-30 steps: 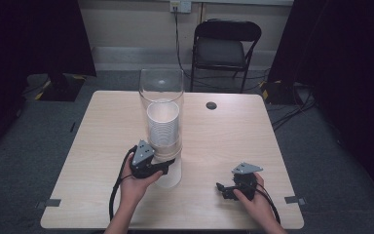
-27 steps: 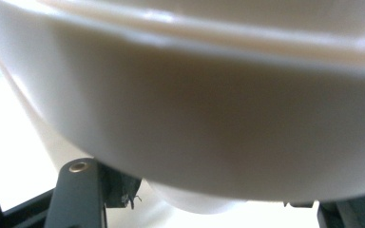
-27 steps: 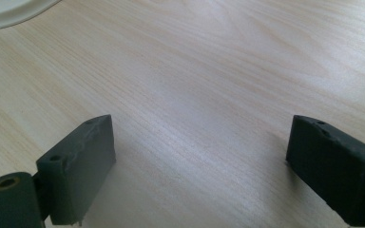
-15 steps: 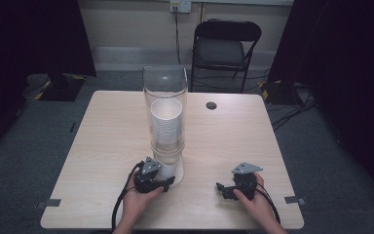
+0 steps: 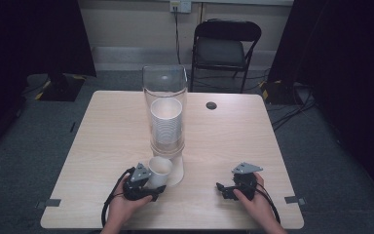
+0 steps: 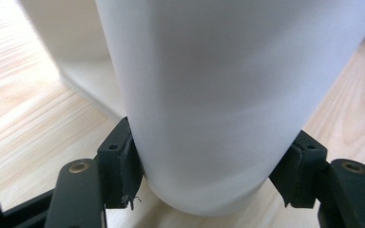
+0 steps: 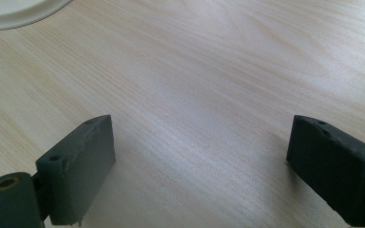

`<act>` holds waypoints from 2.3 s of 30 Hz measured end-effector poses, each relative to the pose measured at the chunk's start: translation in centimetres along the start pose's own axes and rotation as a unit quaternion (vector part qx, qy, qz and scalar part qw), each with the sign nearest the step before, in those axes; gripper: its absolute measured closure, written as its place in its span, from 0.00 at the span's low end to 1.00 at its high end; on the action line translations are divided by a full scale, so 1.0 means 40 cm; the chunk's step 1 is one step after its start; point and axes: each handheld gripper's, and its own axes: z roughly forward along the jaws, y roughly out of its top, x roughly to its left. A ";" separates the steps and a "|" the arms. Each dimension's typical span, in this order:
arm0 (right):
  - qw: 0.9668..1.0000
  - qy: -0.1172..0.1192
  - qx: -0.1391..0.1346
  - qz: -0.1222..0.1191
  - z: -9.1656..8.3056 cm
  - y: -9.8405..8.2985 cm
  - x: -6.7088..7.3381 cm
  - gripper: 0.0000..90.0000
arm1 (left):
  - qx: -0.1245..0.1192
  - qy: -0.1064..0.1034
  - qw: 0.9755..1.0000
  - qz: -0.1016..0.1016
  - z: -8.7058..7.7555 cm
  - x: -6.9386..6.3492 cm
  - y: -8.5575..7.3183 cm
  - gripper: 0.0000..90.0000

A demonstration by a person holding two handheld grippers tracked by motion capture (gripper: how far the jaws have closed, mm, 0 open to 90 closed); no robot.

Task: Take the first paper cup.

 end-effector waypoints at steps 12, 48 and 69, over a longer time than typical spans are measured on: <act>1.000 0.000 0.000 0.001 0.000 0.000 0.000 0.09 | -0.016 0.001 1.000 0.000 -0.052 0.030 -0.042 0.39; 0.983 0.179 -0.038 -0.022 -0.083 0.239 0.145 0.34 | -0.006 -0.078 0.993 0.089 0.050 -0.120 0.014 0.38; 0.979 0.203 0.018 0.022 -0.031 0.258 0.172 0.92 | -0.041 -0.088 0.990 0.103 0.058 -0.139 0.019 0.38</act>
